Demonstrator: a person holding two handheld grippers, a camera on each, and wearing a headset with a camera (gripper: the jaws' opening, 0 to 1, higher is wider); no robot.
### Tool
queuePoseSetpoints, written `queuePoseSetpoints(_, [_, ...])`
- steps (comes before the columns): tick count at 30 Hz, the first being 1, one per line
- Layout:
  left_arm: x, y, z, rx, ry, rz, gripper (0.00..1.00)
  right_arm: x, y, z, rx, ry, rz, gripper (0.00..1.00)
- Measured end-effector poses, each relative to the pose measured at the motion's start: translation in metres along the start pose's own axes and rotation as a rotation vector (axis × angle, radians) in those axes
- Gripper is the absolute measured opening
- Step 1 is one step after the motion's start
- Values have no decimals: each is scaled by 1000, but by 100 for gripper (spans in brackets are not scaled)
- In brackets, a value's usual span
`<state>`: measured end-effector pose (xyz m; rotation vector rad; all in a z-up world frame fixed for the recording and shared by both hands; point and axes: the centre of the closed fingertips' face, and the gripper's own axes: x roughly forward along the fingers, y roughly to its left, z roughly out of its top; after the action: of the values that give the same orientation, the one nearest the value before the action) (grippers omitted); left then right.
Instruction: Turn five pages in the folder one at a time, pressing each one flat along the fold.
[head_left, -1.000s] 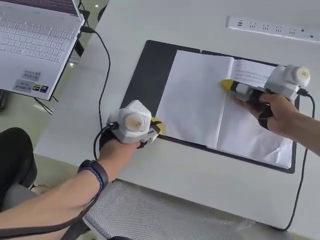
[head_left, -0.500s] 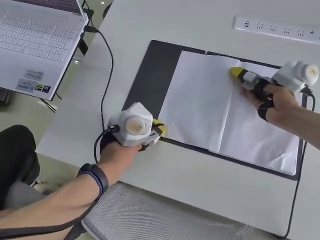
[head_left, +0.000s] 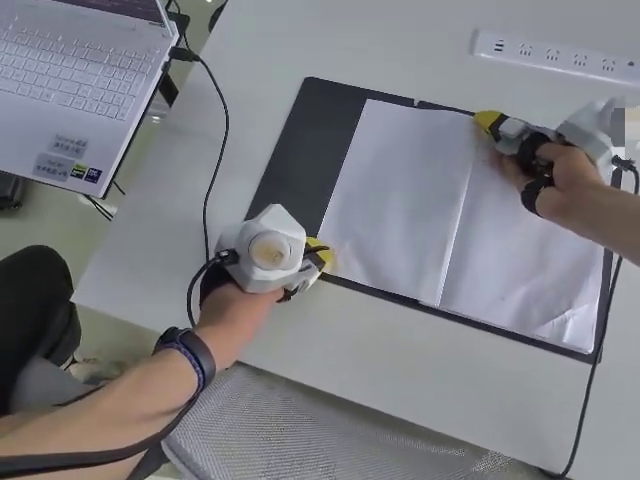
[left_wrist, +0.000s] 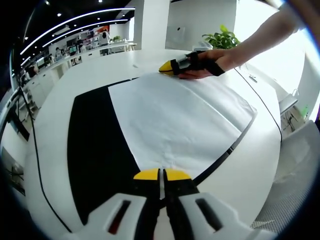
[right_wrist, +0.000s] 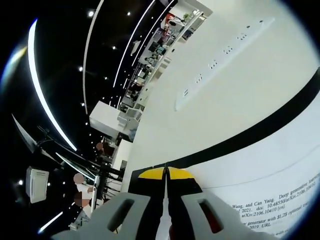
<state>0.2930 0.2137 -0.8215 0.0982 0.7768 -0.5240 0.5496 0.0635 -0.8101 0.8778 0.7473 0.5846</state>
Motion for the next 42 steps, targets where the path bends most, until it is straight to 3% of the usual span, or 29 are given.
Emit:
queuePoseSetpoints(5, [0, -1, 0, 6, 6, -8, 1, -4, 3, -4, -10, 16, 2, 0])
queuePoseSetpoints(10, [0, 0, 0, 1, 3, 1, 0, -12, 8, -24, -13, 81, 42, 0])
queuePoseSetpoints(24, [0, -1, 0, 2, -1, -9, 1, -36, 20, -58, -72, 163, 93, 0])
queuePoseSetpoints(29, [1, -1, 0, 6, -5, -12, 1, -46, 21, -69, -63, 175, 114, 0])
queuePoseSetpoints(37, [1, -1, 0, 14, -2, -17, 2, -68, 35, -97, -62, 207, 138, 0])
queuePoseSetpoints(42, [1, -2, 0, 18, -2, -17, 2, -73, 37, -102, -38, 208, 146, 0])
